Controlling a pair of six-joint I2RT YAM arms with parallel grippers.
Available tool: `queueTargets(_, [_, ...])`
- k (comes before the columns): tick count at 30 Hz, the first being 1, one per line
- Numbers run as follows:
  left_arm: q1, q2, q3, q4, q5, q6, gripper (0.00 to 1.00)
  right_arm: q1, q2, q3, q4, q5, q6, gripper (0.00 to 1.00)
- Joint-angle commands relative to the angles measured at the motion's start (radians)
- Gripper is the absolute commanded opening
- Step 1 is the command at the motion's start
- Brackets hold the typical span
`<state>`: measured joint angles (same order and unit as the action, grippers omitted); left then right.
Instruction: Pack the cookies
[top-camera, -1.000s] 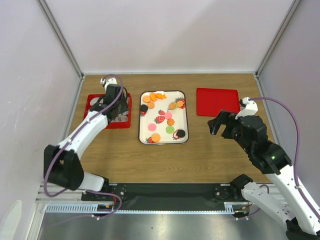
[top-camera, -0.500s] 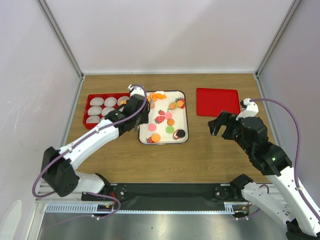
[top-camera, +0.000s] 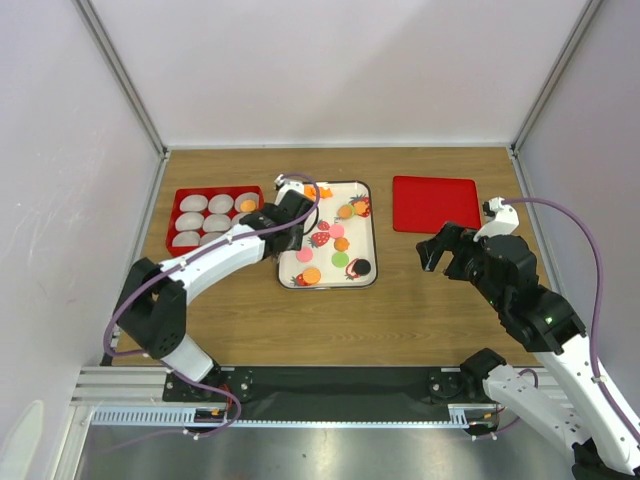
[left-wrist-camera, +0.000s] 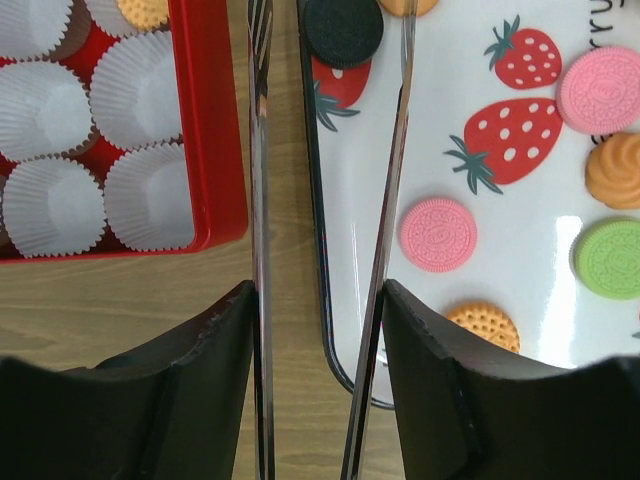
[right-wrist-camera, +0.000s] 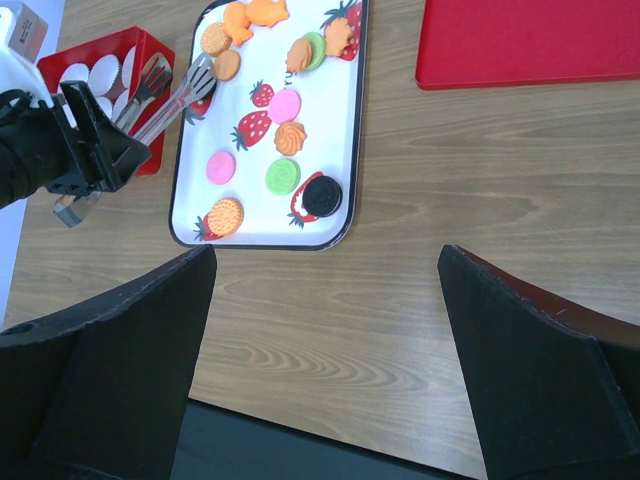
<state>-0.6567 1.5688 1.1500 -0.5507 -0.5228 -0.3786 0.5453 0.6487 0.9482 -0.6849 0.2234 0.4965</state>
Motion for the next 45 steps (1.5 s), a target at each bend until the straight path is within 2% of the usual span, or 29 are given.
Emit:
queueTargets(1, [0.003,0.019,0.057,0.008,-0.059,0.033,0.57,-0.002,-0.012,0.0,0.004,0.013,0.002,1.0])
queueTargets(13, [0.012,0.054,0.054,0.028,-0.031,0.037,0.56,-0.002,-0.017,-0.006,0.005,0.017,0.001,1.0])
queueTargets(23, [0.014,0.074,0.063,0.023,-0.029,0.037,0.51,-0.001,-0.018,-0.011,0.007,0.021,0.001,1.0])
queueTargets(31, [0.015,0.043,0.045,0.02,-0.032,0.035,0.49,-0.002,-0.018,-0.017,0.015,0.017,0.004,1.0])
queueTargets(38, [0.017,0.036,0.062,0.018,-0.023,0.046,0.42,-0.002,-0.018,-0.019,0.016,0.021,0.004,1.0])
queueTargets(45, [0.016,-0.035,0.076,0.031,0.02,0.069,0.41,-0.002,-0.021,-0.02,0.016,0.027,0.001,1.0])
